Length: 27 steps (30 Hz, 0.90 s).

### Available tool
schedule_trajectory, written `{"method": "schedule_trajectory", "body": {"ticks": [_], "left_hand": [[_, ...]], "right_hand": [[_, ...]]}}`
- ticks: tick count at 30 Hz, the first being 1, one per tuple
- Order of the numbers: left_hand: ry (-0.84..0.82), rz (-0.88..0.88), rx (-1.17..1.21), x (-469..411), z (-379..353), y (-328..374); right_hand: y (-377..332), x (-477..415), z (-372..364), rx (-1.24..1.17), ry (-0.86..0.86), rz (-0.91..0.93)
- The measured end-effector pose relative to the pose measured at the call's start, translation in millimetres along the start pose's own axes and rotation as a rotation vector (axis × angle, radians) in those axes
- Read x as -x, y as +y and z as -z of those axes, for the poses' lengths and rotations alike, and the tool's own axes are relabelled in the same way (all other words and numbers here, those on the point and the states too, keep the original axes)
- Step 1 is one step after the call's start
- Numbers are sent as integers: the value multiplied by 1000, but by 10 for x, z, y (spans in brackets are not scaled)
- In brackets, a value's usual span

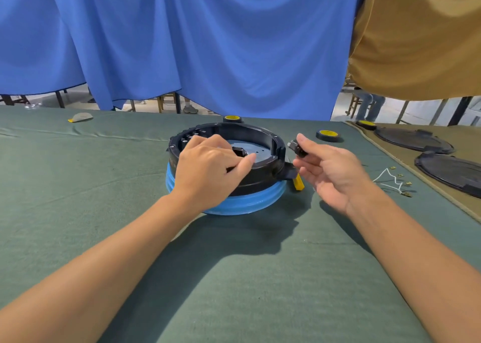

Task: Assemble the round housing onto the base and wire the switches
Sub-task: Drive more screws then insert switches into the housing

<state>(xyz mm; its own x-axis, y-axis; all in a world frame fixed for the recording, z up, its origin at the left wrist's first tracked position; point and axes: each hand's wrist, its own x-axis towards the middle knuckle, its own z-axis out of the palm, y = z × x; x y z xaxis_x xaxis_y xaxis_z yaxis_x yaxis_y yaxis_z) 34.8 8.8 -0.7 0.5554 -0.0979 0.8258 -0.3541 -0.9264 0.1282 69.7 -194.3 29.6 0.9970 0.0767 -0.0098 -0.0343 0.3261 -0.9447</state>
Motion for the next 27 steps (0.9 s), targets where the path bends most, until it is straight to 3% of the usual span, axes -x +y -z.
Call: {"method": "schedule_trajectory", "body": {"ticks": [4, 14, 19, 21, 27], "left_hand": [[-48, 72, 86, -15, 35, -44], [-271, 191, 253, -223, 279, 20], [-426, 46, 312, -358, 228, 220], [-411, 7, 300, -386, 182, 217], [-423, 58, 417, -512, 142, 177]], "right_hand": [[-1, 13, 2, -23, -21, -21], [50, 61, -90, 190, -85, 290], [100, 68, -114, 187, -152, 304], [97, 72, -106, 172, -145, 293], [80, 46, -83, 145, -131, 293]]}}
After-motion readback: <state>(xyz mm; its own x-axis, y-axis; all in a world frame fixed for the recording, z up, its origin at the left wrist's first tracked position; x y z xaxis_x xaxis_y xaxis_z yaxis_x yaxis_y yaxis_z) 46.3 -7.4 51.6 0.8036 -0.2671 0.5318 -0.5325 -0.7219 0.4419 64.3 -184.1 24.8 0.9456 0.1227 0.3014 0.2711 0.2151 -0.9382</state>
